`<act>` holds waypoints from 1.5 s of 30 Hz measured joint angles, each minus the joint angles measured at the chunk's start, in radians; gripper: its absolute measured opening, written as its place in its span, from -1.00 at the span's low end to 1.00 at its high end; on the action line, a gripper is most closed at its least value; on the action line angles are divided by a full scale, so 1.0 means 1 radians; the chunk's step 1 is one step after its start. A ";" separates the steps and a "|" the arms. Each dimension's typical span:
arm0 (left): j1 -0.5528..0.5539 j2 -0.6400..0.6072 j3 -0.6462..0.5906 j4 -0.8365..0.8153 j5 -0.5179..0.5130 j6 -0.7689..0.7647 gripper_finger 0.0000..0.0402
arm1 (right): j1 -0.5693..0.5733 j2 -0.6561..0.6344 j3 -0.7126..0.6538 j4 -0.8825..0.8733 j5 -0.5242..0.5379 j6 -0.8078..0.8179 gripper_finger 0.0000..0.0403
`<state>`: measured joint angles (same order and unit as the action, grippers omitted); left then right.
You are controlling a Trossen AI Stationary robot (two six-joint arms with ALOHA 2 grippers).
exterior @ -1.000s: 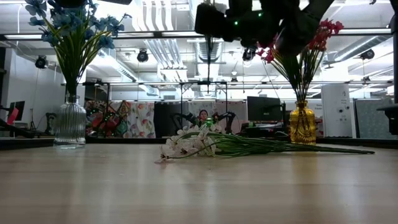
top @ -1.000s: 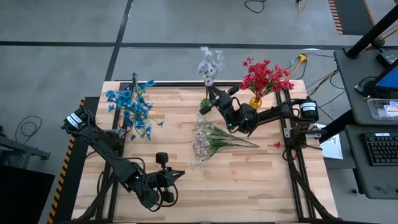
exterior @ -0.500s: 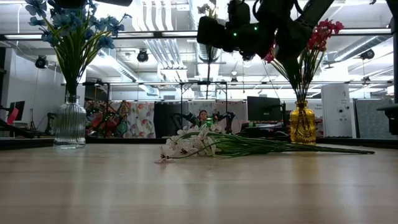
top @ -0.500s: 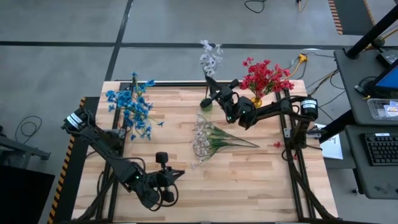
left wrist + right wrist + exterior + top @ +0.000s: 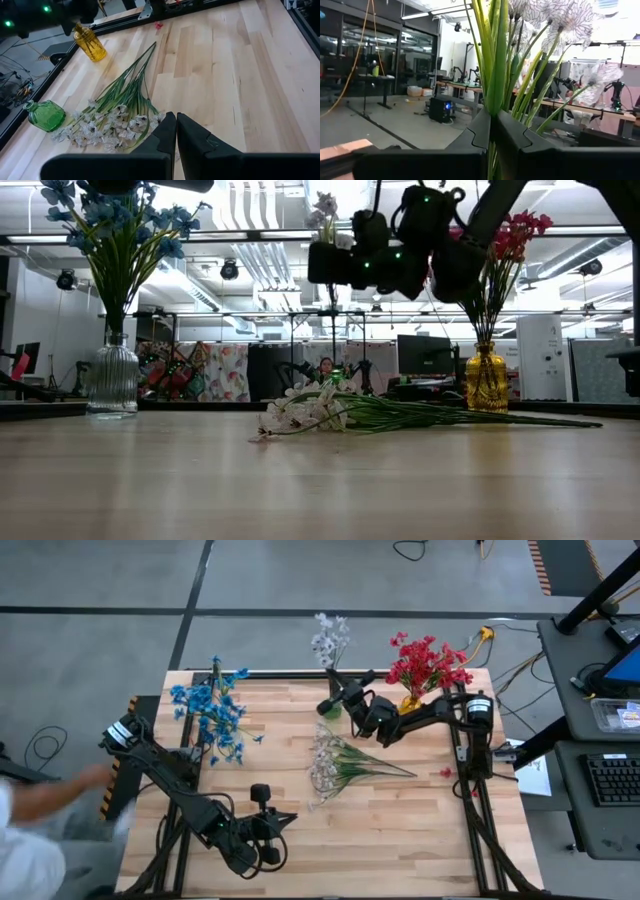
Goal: Sort flowers into vase by color
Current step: Put the white flowers into the green vase
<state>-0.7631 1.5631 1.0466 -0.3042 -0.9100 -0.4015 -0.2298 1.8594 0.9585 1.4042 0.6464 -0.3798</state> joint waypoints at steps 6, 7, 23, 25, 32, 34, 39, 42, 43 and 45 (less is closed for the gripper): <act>0.001 0.000 0.000 -0.004 0.000 0.000 -1.00 | -0.002 0.019 0.023 0.001 0.000 -0.060 -0.94; 0.001 0.000 0.000 -0.004 0.000 0.000 -1.00 | -0.003 0.019 0.024 0.001 0.000 -0.073 -0.94; 0.005 0.000 0.000 -0.008 0.000 0.000 -1.00 | -0.042 0.022 0.030 -0.007 -0.019 -0.006 -0.94; 0.005 0.000 0.000 -0.008 0.000 0.000 -1.00 | -0.042 0.022 0.030 -0.008 -0.020 -0.005 -0.94; 0.006 0.000 0.000 -0.009 0.000 0.000 -1.00 | -0.044 0.036 0.030 -0.009 -0.020 0.010 -0.94; 0.006 0.000 0.000 -0.009 0.000 0.000 -1.00 | -0.044 0.039 0.029 -0.007 -0.020 0.009 -0.94; 0.006 0.000 0.000 -0.010 0.000 0.000 -1.00 | -0.044 0.041 0.029 -0.008 -0.020 0.003 -0.94; 0.006 0.000 0.000 -0.010 0.000 0.000 -1.00 | -0.044 0.041 0.029 -0.009 -0.019 0.002 -0.94; 0.006 0.000 0.000 -0.010 0.000 0.000 -1.00 | -0.044 0.041 0.029 -0.012 -0.019 0.002 -0.94; 0.006 0.000 0.000 -0.010 0.000 0.000 -1.00 | -0.044 0.041 0.029 -0.016 -0.018 0.002 -0.94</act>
<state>-0.7570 1.5631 1.0466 -0.3145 -0.9100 -0.4019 -0.2737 1.9003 0.9878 1.3878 0.6280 -0.3775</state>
